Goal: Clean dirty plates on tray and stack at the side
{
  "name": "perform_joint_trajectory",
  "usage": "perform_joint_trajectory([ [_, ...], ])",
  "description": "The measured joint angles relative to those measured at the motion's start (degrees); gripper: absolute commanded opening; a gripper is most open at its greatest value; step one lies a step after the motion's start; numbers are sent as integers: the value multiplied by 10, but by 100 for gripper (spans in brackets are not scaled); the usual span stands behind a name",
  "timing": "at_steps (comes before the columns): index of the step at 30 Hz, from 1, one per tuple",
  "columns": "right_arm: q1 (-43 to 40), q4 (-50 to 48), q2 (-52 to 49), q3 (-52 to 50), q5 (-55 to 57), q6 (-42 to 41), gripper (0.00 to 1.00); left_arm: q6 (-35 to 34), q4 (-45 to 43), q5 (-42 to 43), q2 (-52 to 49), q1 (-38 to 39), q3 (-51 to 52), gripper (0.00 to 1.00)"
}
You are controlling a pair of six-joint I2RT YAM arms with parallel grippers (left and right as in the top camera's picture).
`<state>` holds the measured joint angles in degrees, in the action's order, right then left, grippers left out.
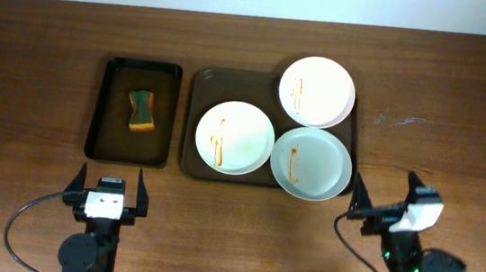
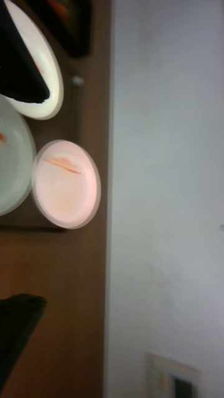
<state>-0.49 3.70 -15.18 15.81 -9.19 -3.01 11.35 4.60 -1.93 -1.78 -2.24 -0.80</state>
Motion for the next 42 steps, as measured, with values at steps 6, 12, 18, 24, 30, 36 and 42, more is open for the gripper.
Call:
perform_joint_trajectory([
  [6, 0, 117, -254, 222, -65, -1, 98, 0, -5, 0, -2, 0, 0, 100],
  [12, 1, 133, -453, 360, -167, -3, 98, 0, -9, 0, -3, 0, 0, 100],
  [18, 1, 106, -553, 362, -287, -2, 98, 0, -40, 23, -3, 0, 1, 100],
  [24, 1, 78, -564, 362, -351, -2, 98, -4, -43, 80, -3, 0, 0, 100],
  [30, 1, 59, -565, 362, -358, -2, 98, -9, 20, 108, -69, 0, -83, 100],
  [36, 1, 61, -565, 362, -353, -3, 98, -11, 98, 136, -282, 0, -272, 100],
  [42, 1, 61, -566, 362, -315, -2, 98, -11, 276, 201, -490, 0, -481, 100],
])
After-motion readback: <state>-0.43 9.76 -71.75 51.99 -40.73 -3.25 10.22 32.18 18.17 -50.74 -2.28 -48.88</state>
